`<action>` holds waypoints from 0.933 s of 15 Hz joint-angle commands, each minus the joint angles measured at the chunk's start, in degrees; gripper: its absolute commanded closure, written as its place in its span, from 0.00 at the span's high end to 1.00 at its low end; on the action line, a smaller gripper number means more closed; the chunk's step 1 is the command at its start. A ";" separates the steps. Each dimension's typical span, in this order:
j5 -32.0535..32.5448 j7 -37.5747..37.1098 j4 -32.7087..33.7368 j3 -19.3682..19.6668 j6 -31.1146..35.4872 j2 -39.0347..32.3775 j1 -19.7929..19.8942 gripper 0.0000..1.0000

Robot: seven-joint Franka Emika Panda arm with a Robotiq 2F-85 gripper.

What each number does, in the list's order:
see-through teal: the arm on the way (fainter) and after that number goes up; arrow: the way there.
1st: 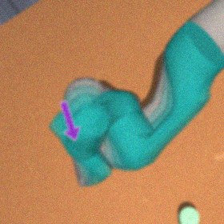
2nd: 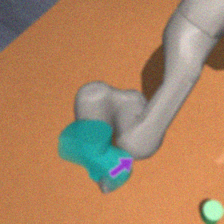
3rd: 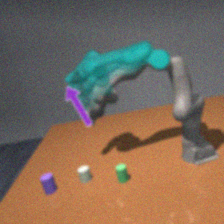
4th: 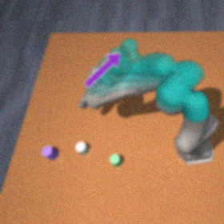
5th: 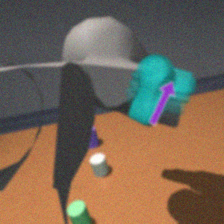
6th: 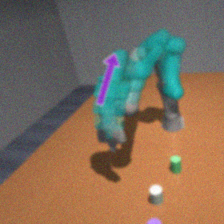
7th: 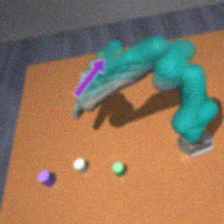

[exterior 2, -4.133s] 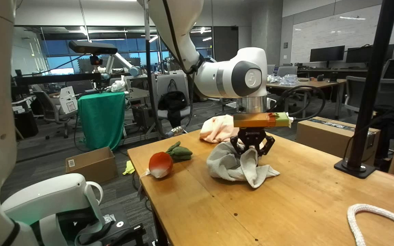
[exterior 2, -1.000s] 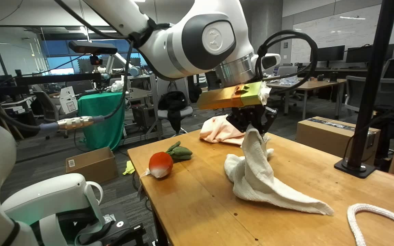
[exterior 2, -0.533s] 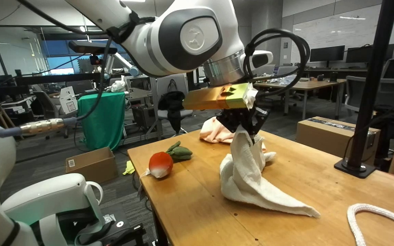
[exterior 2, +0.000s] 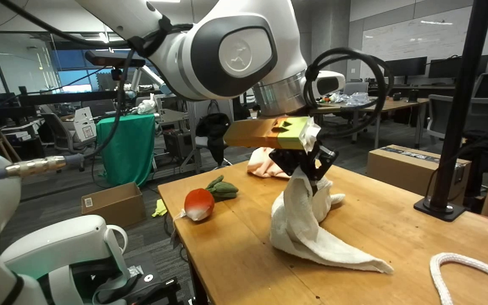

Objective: Separate the objects on the table.

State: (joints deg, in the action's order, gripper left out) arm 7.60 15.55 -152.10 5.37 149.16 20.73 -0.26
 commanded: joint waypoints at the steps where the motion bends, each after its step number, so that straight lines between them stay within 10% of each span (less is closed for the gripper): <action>1: -3.15 2.67 0.39 2.12 1.25 -2.42 -0.68 0.04; 6: -15.65 14.77 3.05 6.25 -1.72 -8.91 -5.25 0.04; 8: -18.64 18.21 4.01 6.19 -3.50 -10.64 -5.29 0.31; 14: -18.16 21.24 7.90 4.94 -11.90 -12.23 -1.45 0.65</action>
State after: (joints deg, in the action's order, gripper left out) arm -10.60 34.79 -147.39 10.60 141.53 9.12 -3.59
